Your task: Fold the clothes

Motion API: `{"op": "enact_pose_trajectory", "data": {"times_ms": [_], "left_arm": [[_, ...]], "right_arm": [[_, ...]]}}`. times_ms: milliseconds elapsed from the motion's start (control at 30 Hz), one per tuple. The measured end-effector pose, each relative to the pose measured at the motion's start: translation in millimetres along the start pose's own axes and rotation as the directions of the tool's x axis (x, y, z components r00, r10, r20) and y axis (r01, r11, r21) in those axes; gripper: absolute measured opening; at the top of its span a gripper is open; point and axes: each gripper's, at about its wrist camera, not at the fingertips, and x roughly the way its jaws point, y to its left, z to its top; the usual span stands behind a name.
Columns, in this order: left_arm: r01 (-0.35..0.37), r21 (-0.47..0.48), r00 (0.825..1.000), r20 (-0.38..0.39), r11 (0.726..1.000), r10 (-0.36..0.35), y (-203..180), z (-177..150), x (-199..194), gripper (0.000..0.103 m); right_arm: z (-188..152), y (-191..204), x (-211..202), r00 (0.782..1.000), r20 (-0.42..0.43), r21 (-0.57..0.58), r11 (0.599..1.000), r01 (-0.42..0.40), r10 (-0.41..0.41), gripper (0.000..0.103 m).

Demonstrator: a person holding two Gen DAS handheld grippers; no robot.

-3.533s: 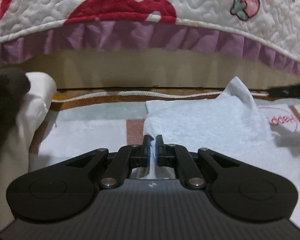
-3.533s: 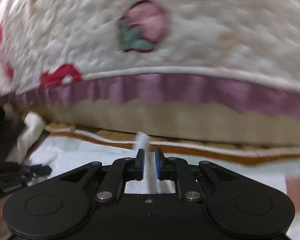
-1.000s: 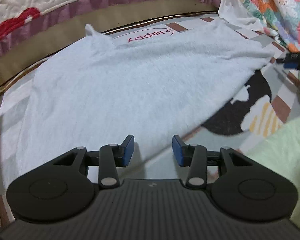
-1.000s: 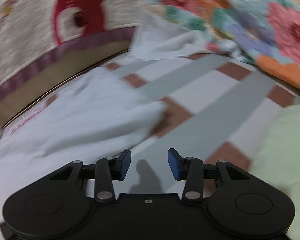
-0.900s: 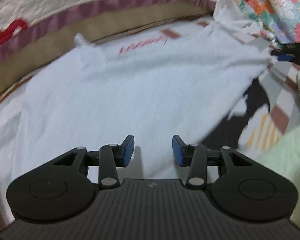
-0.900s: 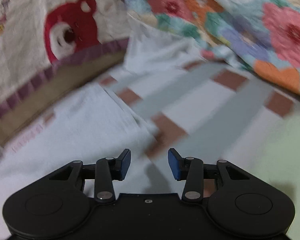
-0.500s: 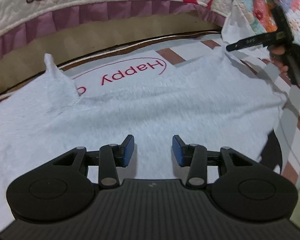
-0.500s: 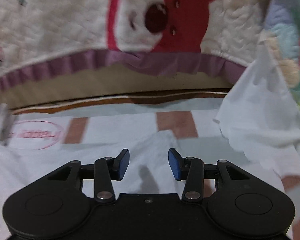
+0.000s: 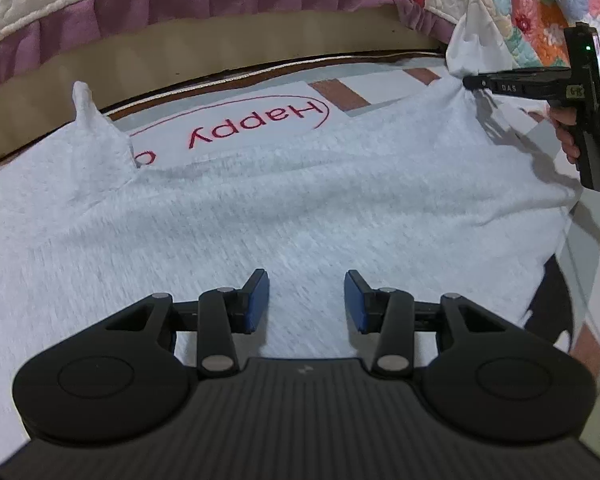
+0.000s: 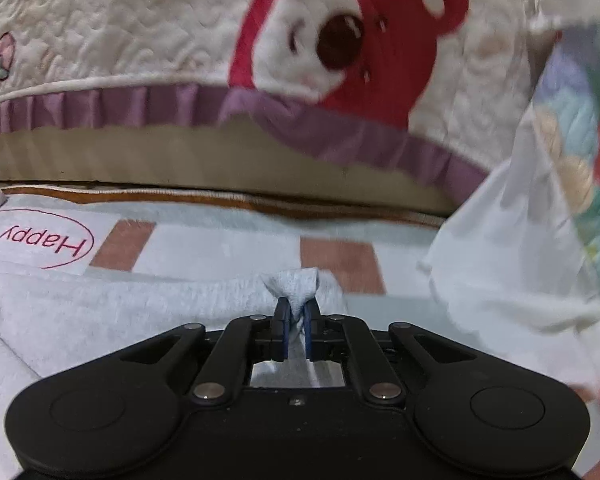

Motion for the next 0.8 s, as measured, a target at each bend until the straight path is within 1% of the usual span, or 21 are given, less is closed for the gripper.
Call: {"op": "enact_pose_trajectory", "data": {"times_ms": [100, 167, 200, 267, 367, 400, 433, 467, 500, 533, 567, 600, 633, 667, 733, 800], "left_arm": [[-0.004, -0.017, 1.000, 0.024, 1.000, 0.004, 2.8, 1.0, -6.9, 0.041], [-0.009, -0.029, 0.999, 0.036, 1.000, 0.010, 5.1, 0.3, -9.2, 0.041], [-0.006, -0.039, 0.999, 0.037, 0.999, 0.007, 6.2, -1.1, -9.4, 0.041], [0.005, -0.055, 1.000, 0.029, 0.998, -0.003, 7.6, -5.8, -8.4, 0.041], [0.007, -0.047, 1.000, 0.016, 0.999, -0.006, 4.8, -13.2, -5.9, 0.042], [0.014, -0.050, 1.000, 0.017, 0.999, -0.013, 4.1, -14.2, -6.9, 0.042], [0.022, -0.052, 1.000, 0.018, 0.998, -0.021, 3.4, -15.1, -7.8, 0.044], [0.029, -0.055, 0.999, 0.019, 0.998, -0.028, 2.7, -16.0, -8.7, 0.045], [0.037, -0.058, 0.999, 0.020, 0.998, -0.036, 2.0, -17.0, -9.7, 0.045], [0.044, -0.061, 0.999, 0.021, 0.997, -0.043, 1.3, -17.9, -10.6, 0.045], [0.052, -0.064, 0.998, 0.021, 0.997, -0.050, 0.6, -18.9, -11.6, 0.045], [0.059, -0.067, 0.998, 0.022, 0.996, -0.058, -0.1, -19.8, -12.5, 0.045], [0.067, -0.069, 0.998, 0.023, 0.995, -0.065, -0.8, -20.8, -13.4, 0.045], [0.071, -0.070, 0.997, 0.022, 0.995, -0.070, -1.6, -21.8, -14.2, 0.045], [0.066, -0.058, 0.998, 0.012, 0.996, -0.066, -3.8, -24.3, -15.1, 0.045], [0.056, -0.049, 0.998, 0.007, 0.997, -0.056, -3.2, -26.9, -19.4, 0.045]], "right_arm": [[17.9, 0.9, -8.9, 0.996, 0.068, -0.012, 0.998, 0.061, -0.060, 0.005], [31.8, -6.8, -3.6, 0.992, 0.087, 0.008, 0.996, 0.092, -0.092, 0.005], [37.1, -10.9, 2.0, 0.992, 0.078, 0.019, 0.995, 0.100, -0.101, 0.005], [39.4, -10.9, 18.8, 0.992, 0.034, -0.004, 0.992, 0.123, -0.123, 0.005], [31.0, -3.1, 43.5, 0.983, -0.035, -0.042, 0.983, 0.180, -0.182, 0.006], [28.1, -2.0, 49.9, 0.977, -0.055, -0.045, 0.978, 0.205, -0.207, 0.008], [25.8, -4.1, 50.3, 0.969, -0.054, -0.024, 0.970, 0.240, -0.241, 0.009], [24.4, -9.2, 46.2, 0.961, -0.052, 0.027, 0.961, 0.274, -0.273, 0.009], [24.0, -14.4, 37.8, 0.952, -0.059, 0.095, 0.948, 0.304, -0.300, 0.012], [23.7, -17.8, 25.5, 0.952, -0.063, 0.171, 0.936, 0.307, -0.301, 0.022], [21.4, -18.3, 10.1, 0.960, -0.051, 0.249, 0.928, 0.278, -0.274, 0.025], [17.3, -14.5, -8.9, 0.975, -0.019, 0.322, 0.922, 0.216, -0.222, 0.034], [11.5, -6.0, -25.3, 0.989, 0.016, 0.358, 0.924, 0.133, -0.148, 0.047], [3.8, 6.1, -39.2, 0.997, 0.040, 0.358, 0.932, 0.049, -0.068, 0.050], [-15.7, 33.2, -60.8, 0.998, 0.041, 0.294, 0.954, -0.060, 0.050, 0.051], [-40.0, 59.6, -69.1, 0.996, -0.041, 0.200, 0.977, -0.071, 0.081, 0.050]]}}
